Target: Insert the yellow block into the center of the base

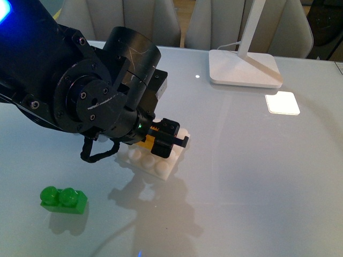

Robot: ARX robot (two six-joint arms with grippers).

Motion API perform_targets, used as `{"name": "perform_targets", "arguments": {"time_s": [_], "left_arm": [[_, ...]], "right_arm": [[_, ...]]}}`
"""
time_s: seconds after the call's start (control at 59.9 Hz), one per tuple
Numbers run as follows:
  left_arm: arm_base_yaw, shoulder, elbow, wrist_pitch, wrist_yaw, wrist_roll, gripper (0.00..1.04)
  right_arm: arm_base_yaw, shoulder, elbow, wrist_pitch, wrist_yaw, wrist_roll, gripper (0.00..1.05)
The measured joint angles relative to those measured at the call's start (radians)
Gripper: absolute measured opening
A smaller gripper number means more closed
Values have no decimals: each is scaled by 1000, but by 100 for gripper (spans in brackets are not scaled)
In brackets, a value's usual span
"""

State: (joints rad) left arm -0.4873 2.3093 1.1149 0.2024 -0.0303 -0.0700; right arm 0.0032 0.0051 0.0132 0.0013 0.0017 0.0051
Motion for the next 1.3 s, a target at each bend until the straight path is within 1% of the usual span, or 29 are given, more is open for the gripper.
{"name": "perform_targets", "arguments": {"time_s": [0.918,1.302], "left_arm": [[-9,24,14,31,16,-1,63],[-10,36,18,43,23,35,63]], "right_arm": [[0,0,0,0,0,0,96],[0,0,0,0,0,0,96]]}}
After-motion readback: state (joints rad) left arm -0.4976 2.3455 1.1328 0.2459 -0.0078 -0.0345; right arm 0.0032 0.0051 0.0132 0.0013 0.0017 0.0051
